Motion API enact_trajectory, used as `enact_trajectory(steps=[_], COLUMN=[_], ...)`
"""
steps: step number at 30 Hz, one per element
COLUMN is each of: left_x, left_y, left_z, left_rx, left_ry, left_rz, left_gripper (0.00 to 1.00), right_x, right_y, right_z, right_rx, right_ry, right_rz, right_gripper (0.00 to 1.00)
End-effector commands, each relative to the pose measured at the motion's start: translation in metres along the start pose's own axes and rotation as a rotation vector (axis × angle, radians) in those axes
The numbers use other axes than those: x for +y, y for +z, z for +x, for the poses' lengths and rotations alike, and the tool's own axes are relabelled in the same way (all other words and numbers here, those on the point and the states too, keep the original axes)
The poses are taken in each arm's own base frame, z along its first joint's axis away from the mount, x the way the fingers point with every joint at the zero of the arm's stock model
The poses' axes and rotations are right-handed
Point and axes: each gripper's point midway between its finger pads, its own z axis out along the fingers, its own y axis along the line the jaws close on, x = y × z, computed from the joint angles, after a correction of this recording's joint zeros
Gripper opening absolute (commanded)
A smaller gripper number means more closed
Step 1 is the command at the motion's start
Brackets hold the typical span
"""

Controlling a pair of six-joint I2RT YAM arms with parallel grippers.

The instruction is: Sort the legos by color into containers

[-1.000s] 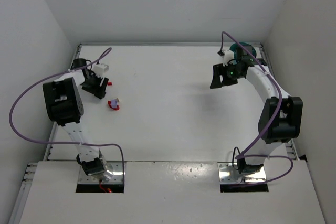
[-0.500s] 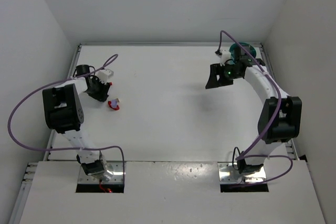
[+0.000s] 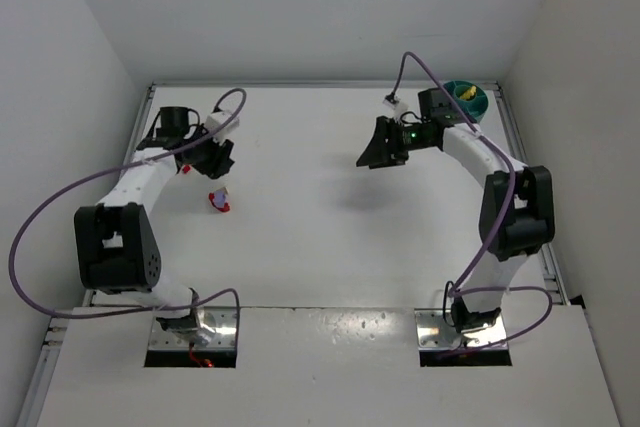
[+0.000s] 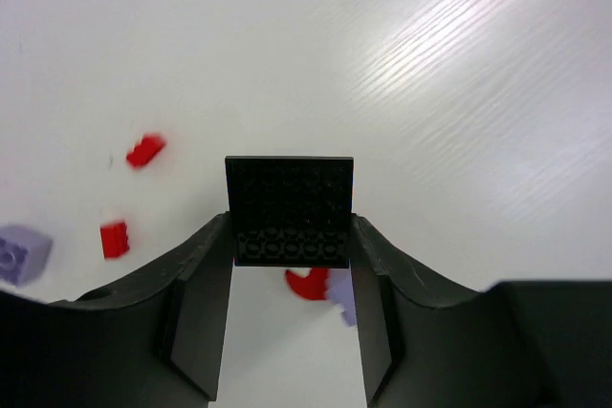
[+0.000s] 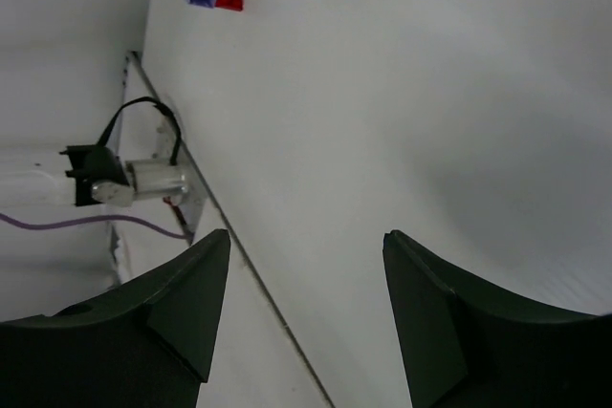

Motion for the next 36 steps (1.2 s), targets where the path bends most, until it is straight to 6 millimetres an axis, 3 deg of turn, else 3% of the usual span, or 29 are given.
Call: enact_trajectory(steps=[1, 3, 4, 7, 8, 14, 24, 31, 36], left_x=[-0.044, -0.069, -0.093, -0.132, -0.155, -0.223, -0.271, -0.264, -0.259], left_y=[-0.022, -0.023, -0.027, -0.026, -0.025, -0.031, -0.030, -0.028, -0.026], left_z=[-0.062, -0.071, -0.084, -0.092, -0.096, -0.106, -0.120, -0.128, -0.128], left_rx=[-0.153, -0.171, -0.194, -0.203, -0.204, -0.218, -0.239, -0.246, -0.238], left_ry=[0.091, 0.132, 0.177, 0.218, 0.234, 0.304, 0.367, 0.358, 0.347], left_rz=[0.060, 0.098, 0.127, 0.192, 0.237, 0.359, 0.424, 0.381, 0.348], left_gripper=[0.27, 0.27, 0.27, 0.27, 0.27, 0.26, 0.25, 0.25, 0.24], right_x=[0.023, 0.033, 0.035, 0.043, 0.050, 0.071, 0.096, 0.099, 0.100], right_y=[0.012, 0.019, 0.020, 0.031, 0.035, 0.048, 0.066, 0.077, 0.076], right_z=[-0.021, -0.021, -0.028, -0.031, -0.030, -0.026, -0.005, 0.016, 0.018], right_rx=[-0.012, 0.000, -0.018, -0.001, 0.011, 0.038, 0.098, 0.143, 0.143], right_ry=[0.006, 0.007, 0.018, 0.036, 0.030, 0.005, 0.001, 0.023, 0.023], right_rz=[-0.133, -0.159, -0.164, -0.198, -0.226, -0.283, -0.328, -0.336, -0.337], right_gripper=[0.66, 0.66, 0.66, 0.66, 0.64, 0.60, 0.60, 0.60, 0.60])
